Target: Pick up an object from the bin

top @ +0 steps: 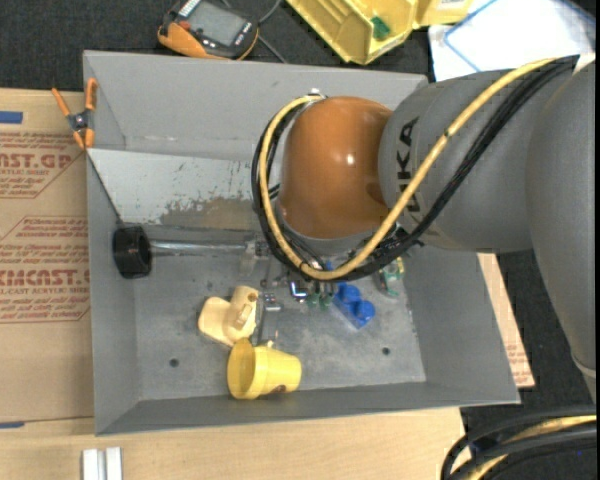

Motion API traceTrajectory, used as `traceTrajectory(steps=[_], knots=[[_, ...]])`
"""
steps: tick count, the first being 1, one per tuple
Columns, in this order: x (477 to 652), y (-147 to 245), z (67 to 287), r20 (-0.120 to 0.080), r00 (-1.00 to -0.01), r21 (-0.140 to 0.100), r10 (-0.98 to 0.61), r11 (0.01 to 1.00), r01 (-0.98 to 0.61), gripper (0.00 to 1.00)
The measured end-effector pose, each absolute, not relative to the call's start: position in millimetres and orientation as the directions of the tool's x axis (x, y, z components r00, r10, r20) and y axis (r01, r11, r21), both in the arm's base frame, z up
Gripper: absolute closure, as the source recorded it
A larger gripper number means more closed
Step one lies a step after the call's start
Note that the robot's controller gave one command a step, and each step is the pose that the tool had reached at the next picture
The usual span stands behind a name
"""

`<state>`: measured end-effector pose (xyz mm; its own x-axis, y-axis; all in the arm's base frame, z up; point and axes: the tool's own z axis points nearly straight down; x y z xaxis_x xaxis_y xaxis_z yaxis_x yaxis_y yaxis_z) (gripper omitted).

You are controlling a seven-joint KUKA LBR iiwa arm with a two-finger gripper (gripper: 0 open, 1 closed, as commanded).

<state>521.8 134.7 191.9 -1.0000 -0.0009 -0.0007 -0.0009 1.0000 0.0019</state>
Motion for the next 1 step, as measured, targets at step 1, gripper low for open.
traceTrajectory(steps=[1], knots=[[521.8, 134.7, 191.9, -0.001, -1.0, 0.002, -0.001, 1.0, -0.001, 0.0]])
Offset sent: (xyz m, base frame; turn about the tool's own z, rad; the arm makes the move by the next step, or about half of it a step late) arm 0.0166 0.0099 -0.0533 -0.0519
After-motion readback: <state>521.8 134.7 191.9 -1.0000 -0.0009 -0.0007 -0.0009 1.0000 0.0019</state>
